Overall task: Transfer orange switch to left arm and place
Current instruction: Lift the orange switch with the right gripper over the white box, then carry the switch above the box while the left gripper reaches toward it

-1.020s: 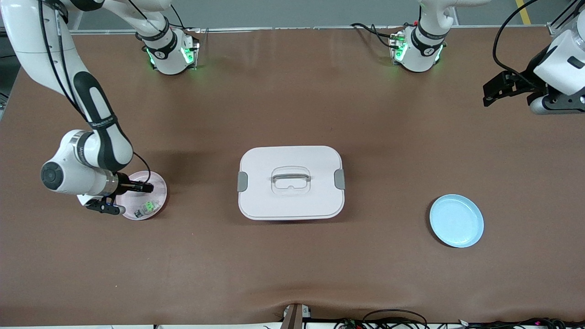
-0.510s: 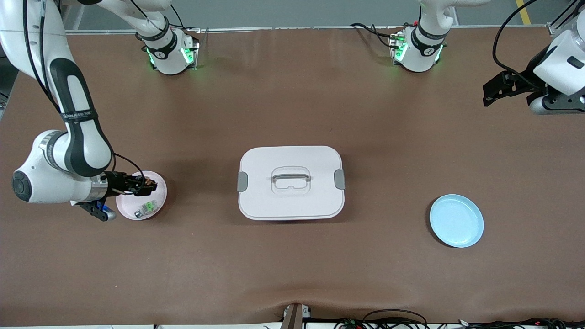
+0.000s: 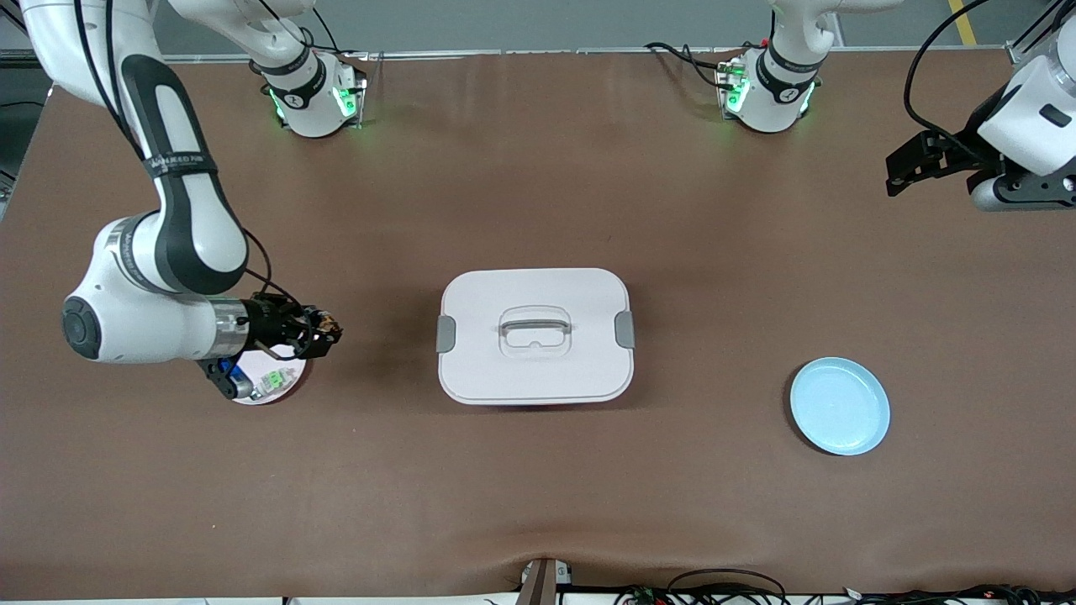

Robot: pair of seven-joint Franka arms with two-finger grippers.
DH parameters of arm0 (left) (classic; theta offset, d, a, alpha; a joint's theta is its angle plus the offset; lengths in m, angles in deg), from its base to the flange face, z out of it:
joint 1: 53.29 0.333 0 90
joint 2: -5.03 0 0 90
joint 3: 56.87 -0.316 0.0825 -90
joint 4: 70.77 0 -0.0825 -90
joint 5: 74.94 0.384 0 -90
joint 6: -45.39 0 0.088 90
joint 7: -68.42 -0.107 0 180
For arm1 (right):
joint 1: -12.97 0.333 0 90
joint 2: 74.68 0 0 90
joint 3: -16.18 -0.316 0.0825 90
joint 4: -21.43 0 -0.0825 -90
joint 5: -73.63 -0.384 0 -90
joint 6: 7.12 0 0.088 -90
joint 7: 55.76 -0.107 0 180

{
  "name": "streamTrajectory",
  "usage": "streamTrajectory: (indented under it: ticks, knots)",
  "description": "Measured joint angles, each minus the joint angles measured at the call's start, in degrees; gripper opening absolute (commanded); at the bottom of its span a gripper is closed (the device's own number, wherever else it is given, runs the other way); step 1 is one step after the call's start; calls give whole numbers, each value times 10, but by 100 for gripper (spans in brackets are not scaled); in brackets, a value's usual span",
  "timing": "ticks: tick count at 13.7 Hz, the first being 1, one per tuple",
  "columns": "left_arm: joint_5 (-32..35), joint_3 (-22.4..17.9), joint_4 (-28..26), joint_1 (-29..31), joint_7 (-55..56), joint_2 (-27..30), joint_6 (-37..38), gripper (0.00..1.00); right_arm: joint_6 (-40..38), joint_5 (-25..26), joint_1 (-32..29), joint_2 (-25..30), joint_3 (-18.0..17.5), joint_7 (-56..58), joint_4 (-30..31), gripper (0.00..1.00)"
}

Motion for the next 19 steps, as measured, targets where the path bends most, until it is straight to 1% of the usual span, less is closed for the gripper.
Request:
streamTrajectory:
  ticks: [3,7,9,14,16,19]
  knots:
    - [-8,1,0,0,0,0,-1,100,-32,-15,35,10,-3,-114,-39,0]
    - [-31,1,0,-1,0,-4,-1,100,-33,-21,101,12,-5,-259,-75,0]
    - [-44,2,0,-1,0,-11,-1,100,-31,-33,127,12,-5,-315,-91,0]
    - [-76,5,0,-3,0,-21,-3,100,-23,-54,156,10,-5,-406,-127,0]
    - [-91,8,1,-3,0,-21,-3,100,-4,-65,166,8,-5,-438,-134,0]
    - [-111,34,1,-5,1,-22,-9,100,46,-74,191,2,-5,-484,-135,0]
